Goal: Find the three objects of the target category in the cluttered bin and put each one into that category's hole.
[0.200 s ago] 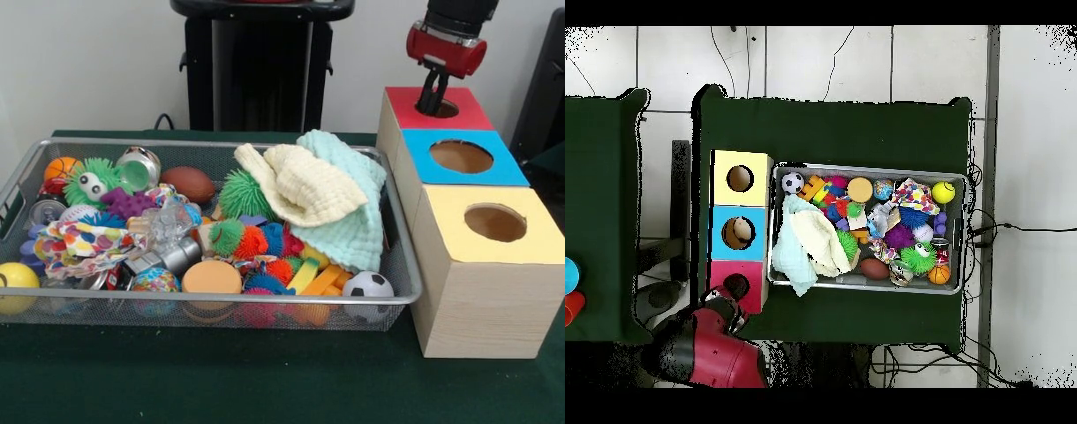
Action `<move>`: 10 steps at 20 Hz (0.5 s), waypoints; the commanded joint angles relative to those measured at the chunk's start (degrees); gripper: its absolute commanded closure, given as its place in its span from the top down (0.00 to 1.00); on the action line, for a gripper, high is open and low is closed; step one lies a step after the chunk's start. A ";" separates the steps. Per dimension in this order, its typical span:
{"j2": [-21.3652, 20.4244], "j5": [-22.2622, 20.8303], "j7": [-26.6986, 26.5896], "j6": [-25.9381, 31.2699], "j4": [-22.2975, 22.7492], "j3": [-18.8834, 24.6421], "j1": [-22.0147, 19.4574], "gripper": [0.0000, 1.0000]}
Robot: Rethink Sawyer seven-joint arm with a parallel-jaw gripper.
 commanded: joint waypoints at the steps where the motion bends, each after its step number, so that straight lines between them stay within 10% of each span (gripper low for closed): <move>1: -4.37 -0.93 9.23 11.83 -1.52 -0.74 -2.42 0.00; 10: -11.72 -5.87 2.77 19.04 -1.28 -1.73 -8.19 0.00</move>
